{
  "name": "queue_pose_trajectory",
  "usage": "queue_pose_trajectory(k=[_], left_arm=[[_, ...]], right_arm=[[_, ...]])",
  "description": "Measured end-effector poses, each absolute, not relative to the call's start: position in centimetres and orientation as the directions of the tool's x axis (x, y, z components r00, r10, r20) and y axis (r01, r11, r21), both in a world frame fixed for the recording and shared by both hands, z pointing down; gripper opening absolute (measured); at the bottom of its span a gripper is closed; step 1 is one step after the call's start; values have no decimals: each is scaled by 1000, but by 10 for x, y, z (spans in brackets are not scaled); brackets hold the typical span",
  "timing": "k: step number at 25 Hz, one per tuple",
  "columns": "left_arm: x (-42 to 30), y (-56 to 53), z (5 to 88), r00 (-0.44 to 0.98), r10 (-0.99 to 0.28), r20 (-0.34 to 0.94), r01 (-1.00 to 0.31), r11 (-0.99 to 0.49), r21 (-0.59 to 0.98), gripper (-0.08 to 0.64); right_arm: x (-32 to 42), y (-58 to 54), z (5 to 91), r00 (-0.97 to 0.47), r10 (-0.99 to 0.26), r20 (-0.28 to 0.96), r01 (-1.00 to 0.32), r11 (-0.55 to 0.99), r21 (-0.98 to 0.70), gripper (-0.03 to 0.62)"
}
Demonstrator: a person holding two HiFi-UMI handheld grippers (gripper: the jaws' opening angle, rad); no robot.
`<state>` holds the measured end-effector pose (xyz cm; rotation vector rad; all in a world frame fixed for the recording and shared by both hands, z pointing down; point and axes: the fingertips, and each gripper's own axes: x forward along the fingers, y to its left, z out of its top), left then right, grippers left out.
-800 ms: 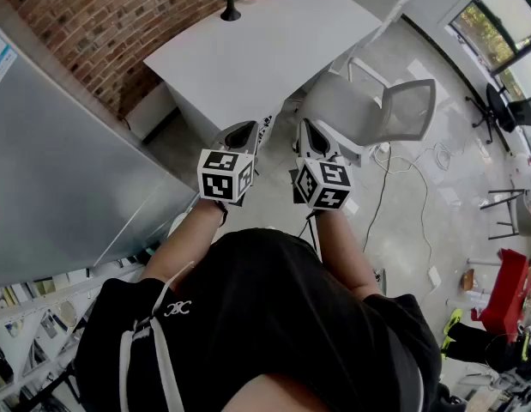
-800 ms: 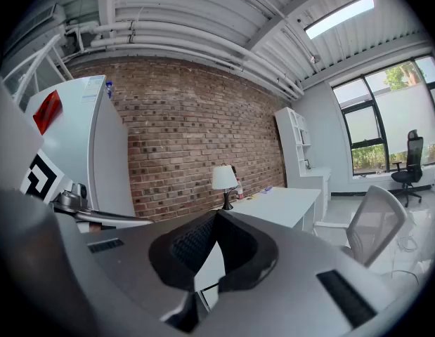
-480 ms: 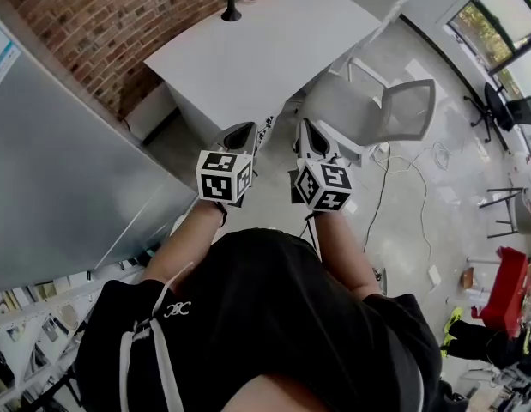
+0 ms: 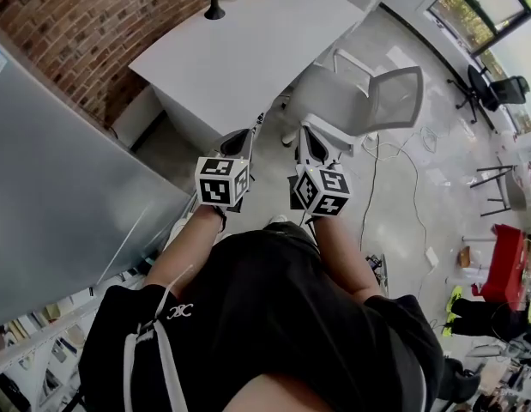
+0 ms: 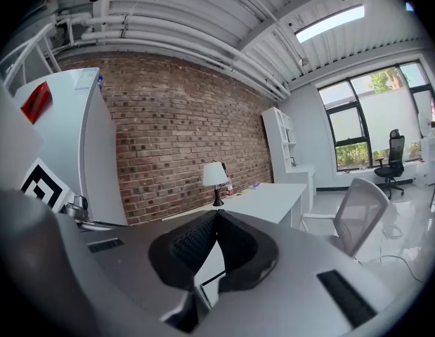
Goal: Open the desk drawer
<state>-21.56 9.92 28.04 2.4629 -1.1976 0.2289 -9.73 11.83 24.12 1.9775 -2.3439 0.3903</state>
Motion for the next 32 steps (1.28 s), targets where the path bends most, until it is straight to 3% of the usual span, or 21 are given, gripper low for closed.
queue_pose_trajectory(k=[16,24,32], left_arm=[[-135,20,299,587,-723,365,-809,-535,242,-3],[-60,-51,303,512,-758,405,-859,-459,227,-3],[-11,-80,340,462,-746,479,-886,-410,216,-3]], right_arm=[[-8,24,267,-205,-953,222,-964,157,-217,-2],[65,-59,276,-318,-916,243,-930,252,-269,-2],[89,-102,324,-493,-810,317,-857,387,-341,-2]])
